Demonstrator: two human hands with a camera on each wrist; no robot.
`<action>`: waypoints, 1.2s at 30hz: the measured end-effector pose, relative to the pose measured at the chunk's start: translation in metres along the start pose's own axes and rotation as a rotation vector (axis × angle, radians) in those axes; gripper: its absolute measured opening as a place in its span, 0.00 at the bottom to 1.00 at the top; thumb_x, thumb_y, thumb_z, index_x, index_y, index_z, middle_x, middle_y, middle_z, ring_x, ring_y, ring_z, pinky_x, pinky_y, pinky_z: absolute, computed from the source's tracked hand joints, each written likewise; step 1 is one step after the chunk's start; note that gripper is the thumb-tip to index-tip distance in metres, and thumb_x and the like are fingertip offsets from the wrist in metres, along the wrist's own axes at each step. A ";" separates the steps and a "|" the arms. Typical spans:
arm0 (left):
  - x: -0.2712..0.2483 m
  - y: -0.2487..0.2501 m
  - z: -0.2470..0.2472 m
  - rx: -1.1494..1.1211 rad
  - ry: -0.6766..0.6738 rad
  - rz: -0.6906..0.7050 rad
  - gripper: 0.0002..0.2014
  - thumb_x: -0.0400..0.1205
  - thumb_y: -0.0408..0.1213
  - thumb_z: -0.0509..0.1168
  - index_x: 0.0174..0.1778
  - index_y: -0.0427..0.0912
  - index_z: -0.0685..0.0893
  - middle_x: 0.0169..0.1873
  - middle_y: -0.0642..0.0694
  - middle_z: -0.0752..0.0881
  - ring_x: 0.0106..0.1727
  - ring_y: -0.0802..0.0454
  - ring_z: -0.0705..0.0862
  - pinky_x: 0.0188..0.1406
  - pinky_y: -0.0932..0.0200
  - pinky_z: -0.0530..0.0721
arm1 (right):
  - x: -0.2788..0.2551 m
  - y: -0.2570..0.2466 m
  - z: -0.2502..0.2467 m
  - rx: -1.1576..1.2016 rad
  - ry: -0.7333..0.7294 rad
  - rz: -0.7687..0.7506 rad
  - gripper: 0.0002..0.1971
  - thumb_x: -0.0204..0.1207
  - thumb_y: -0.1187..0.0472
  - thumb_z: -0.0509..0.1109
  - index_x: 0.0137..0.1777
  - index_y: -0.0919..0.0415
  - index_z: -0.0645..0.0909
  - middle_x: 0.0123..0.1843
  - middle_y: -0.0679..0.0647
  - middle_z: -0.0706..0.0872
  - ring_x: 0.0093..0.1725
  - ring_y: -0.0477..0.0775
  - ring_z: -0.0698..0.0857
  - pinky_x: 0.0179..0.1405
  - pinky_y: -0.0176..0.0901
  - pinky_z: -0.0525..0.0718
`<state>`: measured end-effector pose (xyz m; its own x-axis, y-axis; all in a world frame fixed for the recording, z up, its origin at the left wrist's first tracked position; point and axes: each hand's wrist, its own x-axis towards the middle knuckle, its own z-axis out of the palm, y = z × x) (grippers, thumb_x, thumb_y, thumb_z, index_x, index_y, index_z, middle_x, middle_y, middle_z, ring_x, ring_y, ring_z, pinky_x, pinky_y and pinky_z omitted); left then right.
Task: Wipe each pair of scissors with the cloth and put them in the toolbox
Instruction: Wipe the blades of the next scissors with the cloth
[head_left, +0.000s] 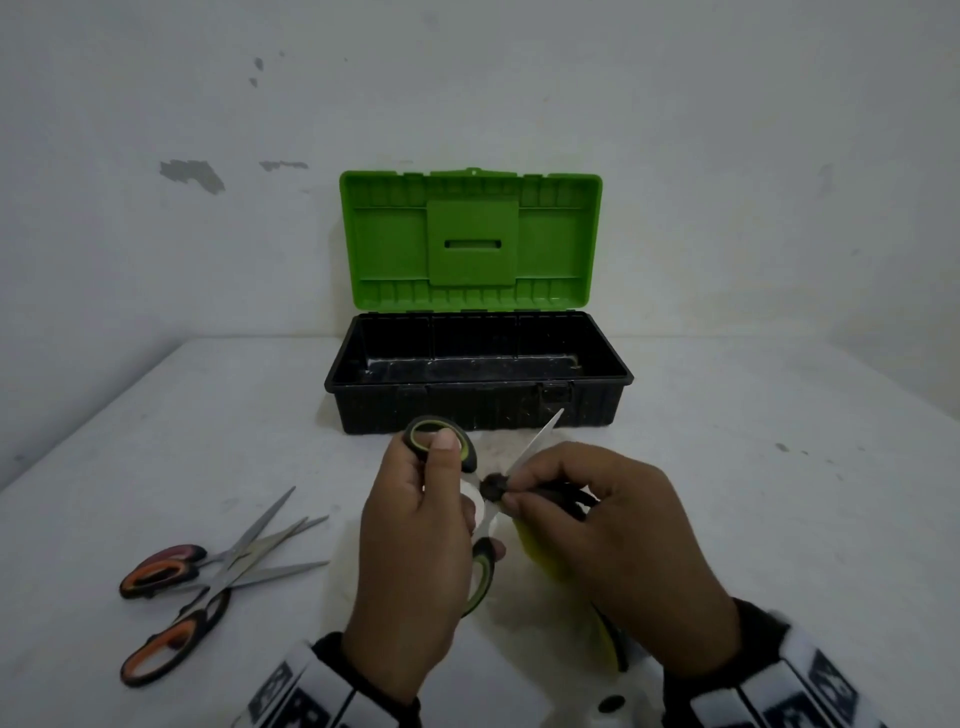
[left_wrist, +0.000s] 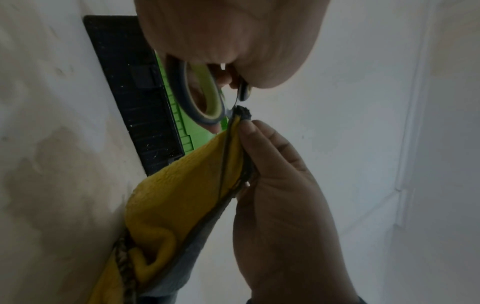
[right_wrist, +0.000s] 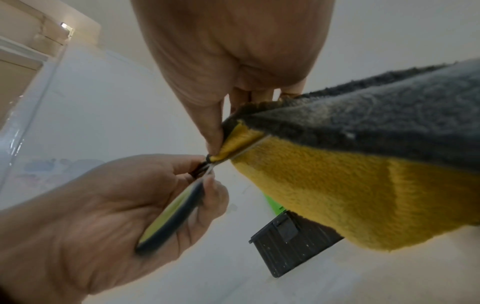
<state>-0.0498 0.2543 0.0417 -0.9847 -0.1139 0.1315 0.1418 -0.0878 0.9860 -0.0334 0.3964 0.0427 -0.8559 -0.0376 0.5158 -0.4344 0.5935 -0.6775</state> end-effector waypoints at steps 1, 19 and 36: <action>0.001 0.000 -0.001 0.005 0.001 0.004 0.14 0.86 0.50 0.56 0.43 0.47 0.81 0.25 0.46 0.75 0.29 0.47 0.75 0.26 0.43 0.89 | -0.001 0.001 0.001 -0.011 0.026 0.013 0.06 0.70 0.56 0.80 0.42 0.43 0.88 0.38 0.32 0.87 0.47 0.35 0.86 0.46 0.22 0.81; 0.006 -0.007 -0.004 -0.016 -0.034 0.058 0.15 0.86 0.51 0.55 0.39 0.48 0.79 0.22 0.47 0.69 0.29 0.42 0.69 0.29 0.29 0.83 | -0.003 -0.002 0.011 0.024 0.129 0.220 0.09 0.73 0.48 0.77 0.37 0.47 0.80 0.34 0.41 0.84 0.41 0.37 0.84 0.36 0.28 0.82; 0.006 -0.003 -0.008 -0.154 -0.094 0.017 0.13 0.88 0.42 0.55 0.44 0.37 0.77 0.19 0.48 0.67 0.21 0.49 0.68 0.20 0.54 0.80 | 0.003 -0.006 0.005 0.111 0.157 0.272 0.11 0.73 0.50 0.78 0.34 0.51 0.81 0.31 0.48 0.87 0.33 0.45 0.86 0.34 0.33 0.85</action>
<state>-0.0556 0.2456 0.0386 -0.9862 -0.0243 0.1638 0.1648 -0.2384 0.9571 -0.0348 0.3886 0.0458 -0.8947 0.2401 0.3767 -0.2309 0.4732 -0.8501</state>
